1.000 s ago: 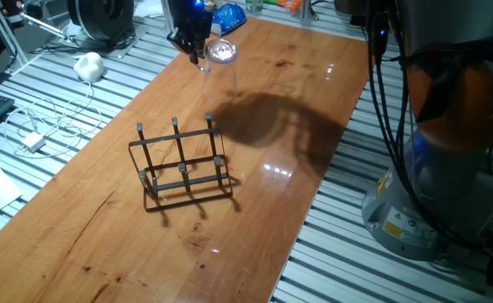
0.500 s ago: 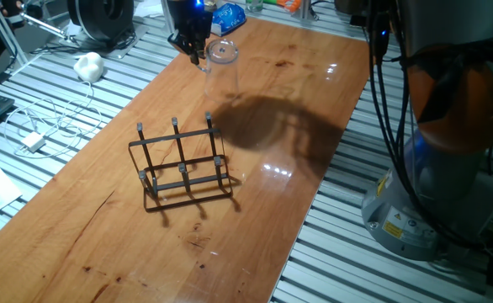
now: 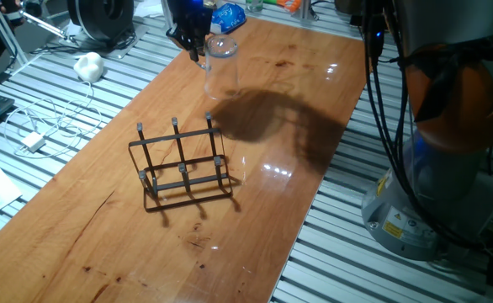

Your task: Put the cup on the cup rack

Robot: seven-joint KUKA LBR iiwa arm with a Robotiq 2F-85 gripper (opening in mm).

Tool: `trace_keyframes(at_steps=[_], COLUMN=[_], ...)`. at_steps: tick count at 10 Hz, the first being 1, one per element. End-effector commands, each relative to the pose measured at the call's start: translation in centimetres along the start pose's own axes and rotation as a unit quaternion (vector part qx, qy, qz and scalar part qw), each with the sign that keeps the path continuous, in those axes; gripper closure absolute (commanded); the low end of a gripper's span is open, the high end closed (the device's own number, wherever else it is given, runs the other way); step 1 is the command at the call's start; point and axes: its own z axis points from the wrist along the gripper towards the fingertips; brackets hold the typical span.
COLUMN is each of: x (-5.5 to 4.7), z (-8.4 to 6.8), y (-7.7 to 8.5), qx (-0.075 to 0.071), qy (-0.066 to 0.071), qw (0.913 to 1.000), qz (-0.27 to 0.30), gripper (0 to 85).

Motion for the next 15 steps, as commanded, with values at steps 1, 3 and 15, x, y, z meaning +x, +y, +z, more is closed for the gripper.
trace_keyframes(at_steps=[1,3,15], x=[0.01,0.01,-0.07], z=[-0.04,-0.07,0.04], y=[-0.01,-0.04,-0.23], qx=[-0.004,-0.007,-0.027], qy=[0.001,0.005,0.018], qw=[1.0000,0.9998,0.9990], qz=[0.006,0.016,-0.031], gripper=[85.0,85.0,85.0])
